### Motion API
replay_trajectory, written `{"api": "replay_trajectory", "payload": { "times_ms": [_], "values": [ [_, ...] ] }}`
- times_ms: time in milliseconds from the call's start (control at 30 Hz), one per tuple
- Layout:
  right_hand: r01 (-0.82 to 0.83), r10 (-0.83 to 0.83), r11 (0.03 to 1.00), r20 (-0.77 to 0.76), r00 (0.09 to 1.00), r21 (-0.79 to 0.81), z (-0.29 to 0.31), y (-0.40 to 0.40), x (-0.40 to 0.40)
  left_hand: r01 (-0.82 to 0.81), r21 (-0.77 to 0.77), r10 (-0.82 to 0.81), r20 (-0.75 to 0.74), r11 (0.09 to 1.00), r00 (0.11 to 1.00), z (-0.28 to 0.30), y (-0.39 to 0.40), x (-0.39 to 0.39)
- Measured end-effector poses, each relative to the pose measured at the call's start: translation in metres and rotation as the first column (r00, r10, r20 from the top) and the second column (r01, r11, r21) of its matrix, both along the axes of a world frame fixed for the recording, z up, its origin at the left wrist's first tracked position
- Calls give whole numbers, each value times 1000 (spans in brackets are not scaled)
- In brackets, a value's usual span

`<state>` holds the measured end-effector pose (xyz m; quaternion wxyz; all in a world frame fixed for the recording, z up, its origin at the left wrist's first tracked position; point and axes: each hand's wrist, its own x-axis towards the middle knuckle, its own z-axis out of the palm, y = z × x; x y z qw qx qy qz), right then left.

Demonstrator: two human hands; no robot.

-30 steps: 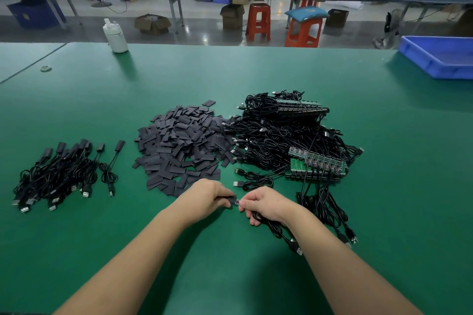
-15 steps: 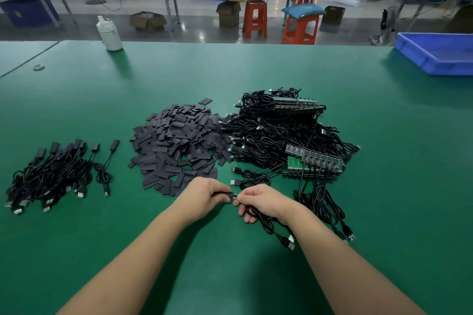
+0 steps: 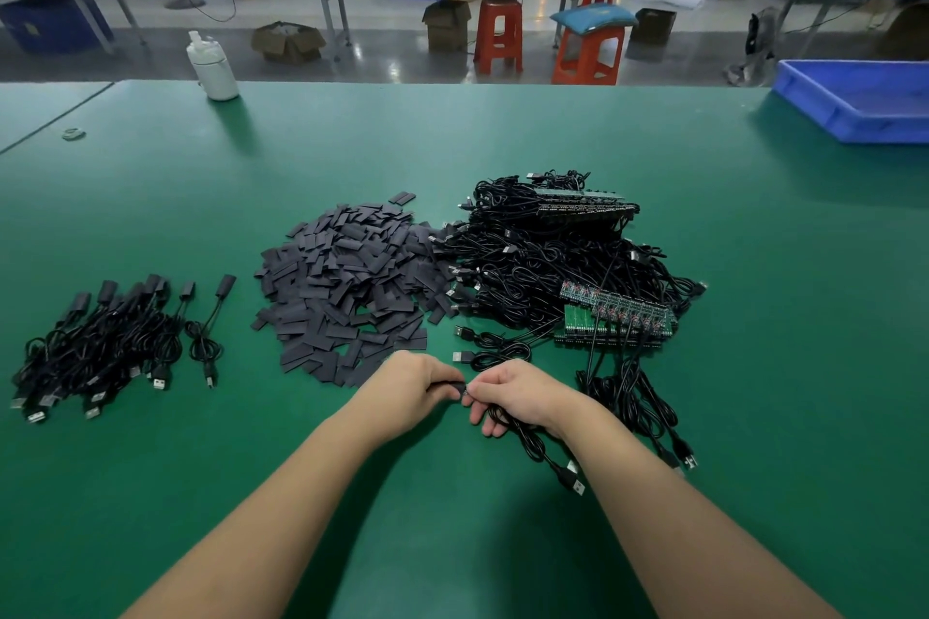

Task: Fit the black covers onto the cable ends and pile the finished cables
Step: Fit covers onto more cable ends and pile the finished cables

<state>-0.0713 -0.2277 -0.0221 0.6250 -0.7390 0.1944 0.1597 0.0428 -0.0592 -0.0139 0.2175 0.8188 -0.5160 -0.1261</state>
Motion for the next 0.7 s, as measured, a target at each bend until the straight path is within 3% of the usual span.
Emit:
{"api": "replay_trajectory", "payload": {
  "times_ms": [300, 533, 700],
  "values": [
    [-16, 16, 1000, 2, 1000, -8, -2, -1, 0, -16, -23, 15, -37, 1000, 999, -4, 0, -2],
    [16, -16, 1000, 15, 1000, 8, -1, 1, 0, -97, -91, 82, -160, 991, 984, 1, 7, -1],
    [24, -24, 1000, 9, 1000, 17, -1, 1, -1, -108, -80, 97, -124, 991, 988, 4, 8, 2]
  ]
}}
